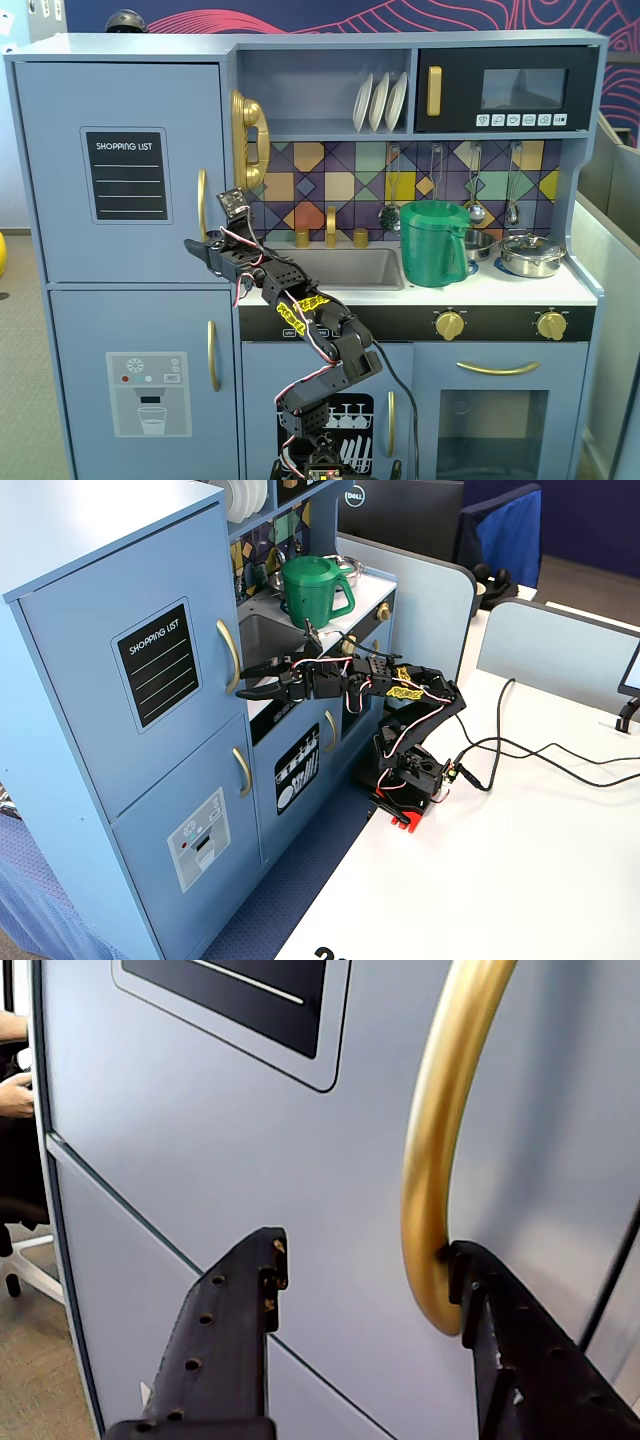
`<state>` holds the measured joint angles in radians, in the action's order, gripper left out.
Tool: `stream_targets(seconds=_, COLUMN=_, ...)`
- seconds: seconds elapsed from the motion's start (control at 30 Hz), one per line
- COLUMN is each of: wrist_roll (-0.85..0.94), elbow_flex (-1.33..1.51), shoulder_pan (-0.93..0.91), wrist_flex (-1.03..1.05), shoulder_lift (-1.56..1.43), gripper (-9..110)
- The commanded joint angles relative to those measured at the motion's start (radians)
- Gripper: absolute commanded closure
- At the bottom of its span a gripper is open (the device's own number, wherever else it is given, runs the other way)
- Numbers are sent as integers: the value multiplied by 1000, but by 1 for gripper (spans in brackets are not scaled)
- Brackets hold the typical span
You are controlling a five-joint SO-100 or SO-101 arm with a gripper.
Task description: Open the left cabinet door
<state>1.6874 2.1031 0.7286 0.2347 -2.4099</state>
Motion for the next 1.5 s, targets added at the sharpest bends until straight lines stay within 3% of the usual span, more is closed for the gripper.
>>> stream_targets(seconds=0.0, wrist_roll=6, elbow_flex=-100, shoulder_pan=-23, wrist_flex=-25, shoulder_lift=23, gripper=89)
stream_targets(seconds=0.33, wrist_roll=84, elbow_flex=-135, shoulder_pan=38, wrist_flex=-72, shoulder_lift=74, gripper=90)
stream_targets(seconds=0.57, wrist_roll=239, elbow_flex=25, shoulder_pan=232, wrist_flex=-97, shoulder_lift=-46, gripper=91)
stream_targets(seconds=0.83, wrist_roll=327, elbow_flex=186, shoulder_pan=324, wrist_flex=-117, shoulder_lift=-176, gripper=91)
stream_targets(seconds=1.47, wrist_roll=101, elbow_flex=336, shoulder_pan=-44, wrist_flex=124, shoulder_lift=-657, gripper=91)
